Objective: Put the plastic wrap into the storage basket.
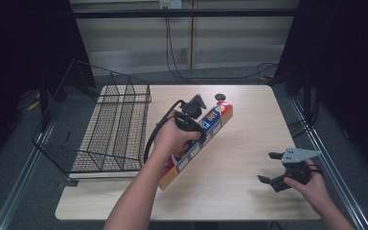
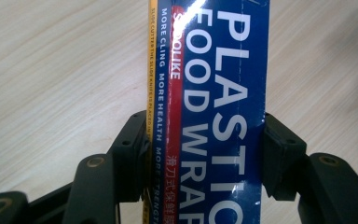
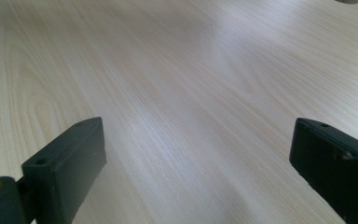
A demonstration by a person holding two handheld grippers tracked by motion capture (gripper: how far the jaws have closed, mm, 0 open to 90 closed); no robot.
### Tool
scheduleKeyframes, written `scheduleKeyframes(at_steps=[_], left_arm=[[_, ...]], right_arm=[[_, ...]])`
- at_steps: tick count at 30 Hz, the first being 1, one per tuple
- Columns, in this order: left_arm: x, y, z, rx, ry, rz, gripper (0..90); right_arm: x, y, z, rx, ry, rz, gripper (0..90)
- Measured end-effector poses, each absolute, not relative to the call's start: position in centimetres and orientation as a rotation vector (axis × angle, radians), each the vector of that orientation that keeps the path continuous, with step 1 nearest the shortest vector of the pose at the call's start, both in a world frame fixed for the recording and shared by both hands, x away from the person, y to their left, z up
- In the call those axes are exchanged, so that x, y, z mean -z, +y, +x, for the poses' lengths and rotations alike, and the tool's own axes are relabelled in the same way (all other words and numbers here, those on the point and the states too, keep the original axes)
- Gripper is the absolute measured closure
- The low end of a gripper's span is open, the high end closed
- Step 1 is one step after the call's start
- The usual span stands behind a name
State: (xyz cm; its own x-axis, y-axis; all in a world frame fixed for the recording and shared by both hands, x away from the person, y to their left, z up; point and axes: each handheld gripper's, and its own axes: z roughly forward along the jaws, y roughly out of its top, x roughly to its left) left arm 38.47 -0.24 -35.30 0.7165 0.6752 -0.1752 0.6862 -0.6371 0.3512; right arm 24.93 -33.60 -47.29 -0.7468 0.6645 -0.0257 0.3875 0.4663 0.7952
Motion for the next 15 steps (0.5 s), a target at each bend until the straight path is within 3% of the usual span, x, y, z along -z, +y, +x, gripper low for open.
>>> scheduleKeyframes(at_steps=[15], left_arm=[[33.0, 1.5, 39.3, 0.008, 1.172, 2.419, 43.8]], right_arm=[[47.4, -33.4, 24.9, -1.194, 2.389, 0.884, 2.5]])
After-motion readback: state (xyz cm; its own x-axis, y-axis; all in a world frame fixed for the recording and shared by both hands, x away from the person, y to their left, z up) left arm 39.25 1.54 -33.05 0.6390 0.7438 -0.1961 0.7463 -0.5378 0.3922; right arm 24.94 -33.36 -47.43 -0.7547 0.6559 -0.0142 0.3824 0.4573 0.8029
